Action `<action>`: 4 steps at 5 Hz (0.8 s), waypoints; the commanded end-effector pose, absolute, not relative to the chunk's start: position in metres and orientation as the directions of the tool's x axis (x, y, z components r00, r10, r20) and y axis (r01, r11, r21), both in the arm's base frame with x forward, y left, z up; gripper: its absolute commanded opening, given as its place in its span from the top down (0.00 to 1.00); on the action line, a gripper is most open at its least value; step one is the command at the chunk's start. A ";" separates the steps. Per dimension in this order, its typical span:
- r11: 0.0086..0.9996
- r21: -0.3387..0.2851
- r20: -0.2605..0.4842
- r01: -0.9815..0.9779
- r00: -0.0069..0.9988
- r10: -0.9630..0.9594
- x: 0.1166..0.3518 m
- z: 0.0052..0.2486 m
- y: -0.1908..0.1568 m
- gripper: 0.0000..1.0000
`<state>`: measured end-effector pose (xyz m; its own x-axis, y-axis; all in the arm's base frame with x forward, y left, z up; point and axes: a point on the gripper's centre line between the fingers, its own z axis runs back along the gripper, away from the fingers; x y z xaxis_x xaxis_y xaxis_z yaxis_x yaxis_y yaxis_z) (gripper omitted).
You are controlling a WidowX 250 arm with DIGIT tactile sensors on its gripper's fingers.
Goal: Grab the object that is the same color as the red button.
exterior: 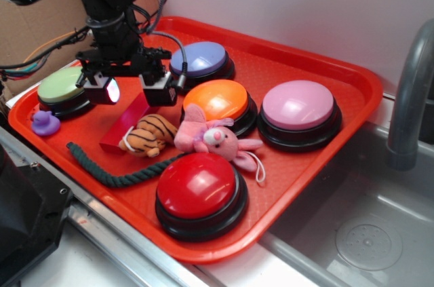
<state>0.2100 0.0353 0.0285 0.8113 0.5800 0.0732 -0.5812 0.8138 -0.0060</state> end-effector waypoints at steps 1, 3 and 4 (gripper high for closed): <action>0.802 -0.022 0.077 -0.597 0.799 0.597 0.214 0.019 0.044 0.00; 0.784 -0.049 0.069 -0.619 0.781 0.621 0.215 0.016 0.049 0.87; 0.783 -0.059 0.076 -0.619 0.780 0.622 0.214 0.019 0.048 1.00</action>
